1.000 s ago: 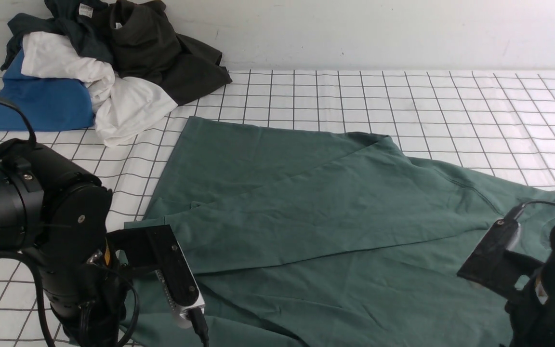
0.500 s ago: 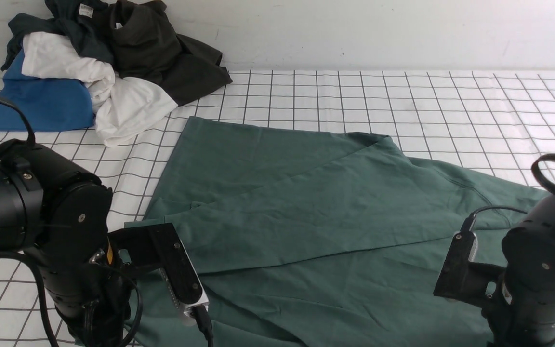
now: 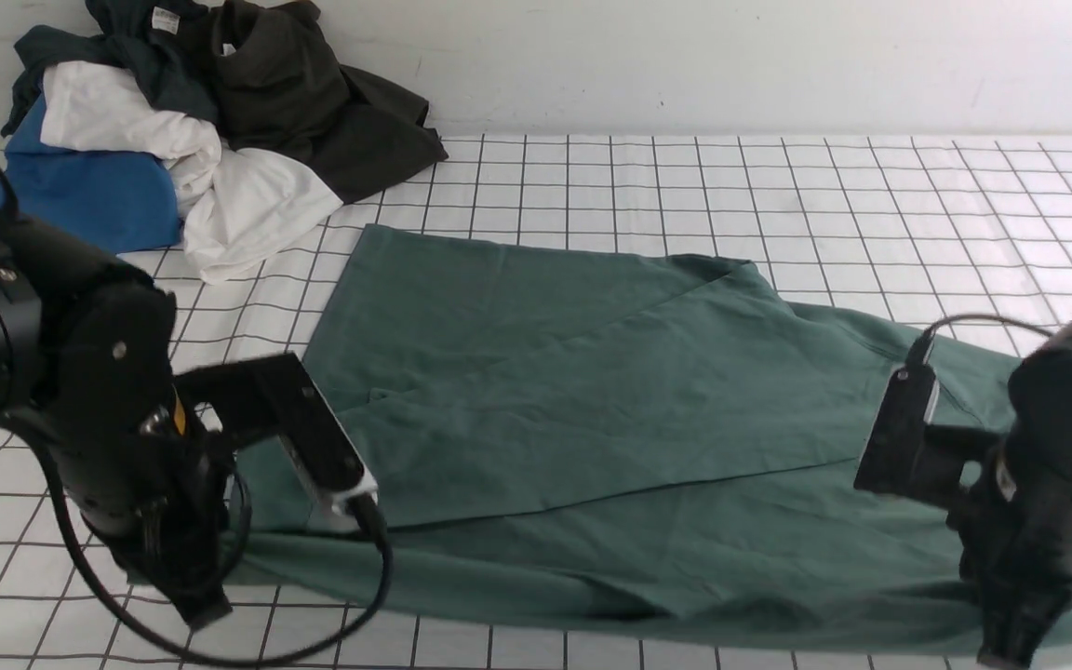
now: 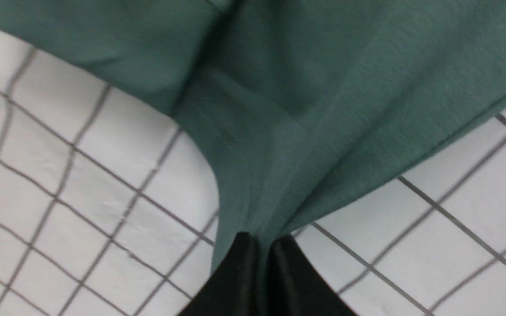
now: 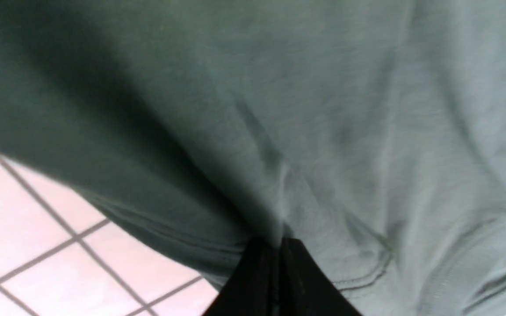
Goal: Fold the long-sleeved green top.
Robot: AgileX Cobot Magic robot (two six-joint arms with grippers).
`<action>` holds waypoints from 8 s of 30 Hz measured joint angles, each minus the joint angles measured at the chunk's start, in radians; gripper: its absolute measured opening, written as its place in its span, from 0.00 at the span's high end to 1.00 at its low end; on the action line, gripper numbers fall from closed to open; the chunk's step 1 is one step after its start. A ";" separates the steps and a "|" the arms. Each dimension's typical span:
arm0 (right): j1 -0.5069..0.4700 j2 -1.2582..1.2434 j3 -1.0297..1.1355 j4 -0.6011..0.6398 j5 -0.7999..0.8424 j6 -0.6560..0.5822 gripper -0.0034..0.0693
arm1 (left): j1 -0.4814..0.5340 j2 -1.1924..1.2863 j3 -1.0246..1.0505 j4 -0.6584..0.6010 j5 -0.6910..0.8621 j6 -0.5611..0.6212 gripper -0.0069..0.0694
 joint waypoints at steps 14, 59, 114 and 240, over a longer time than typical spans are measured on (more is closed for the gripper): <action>-0.273 0.152 -0.547 0.299 0.051 -0.227 0.95 | 0.130 0.270 -0.569 -0.011 0.026 0.122 0.89; -0.460 0.503 -0.994 0.212 0.147 0.385 0.33 | 0.123 0.719 -1.225 -0.031 0.114 -0.268 0.31; -0.607 0.274 -0.533 0.087 -0.081 0.507 0.88 | 0.106 0.643 -1.037 -0.296 0.239 -0.093 0.92; 0.152 -1.041 0.172 0.439 -0.537 0.322 0.97 | 0.111 -1.362 0.469 -0.061 -0.080 -0.498 0.92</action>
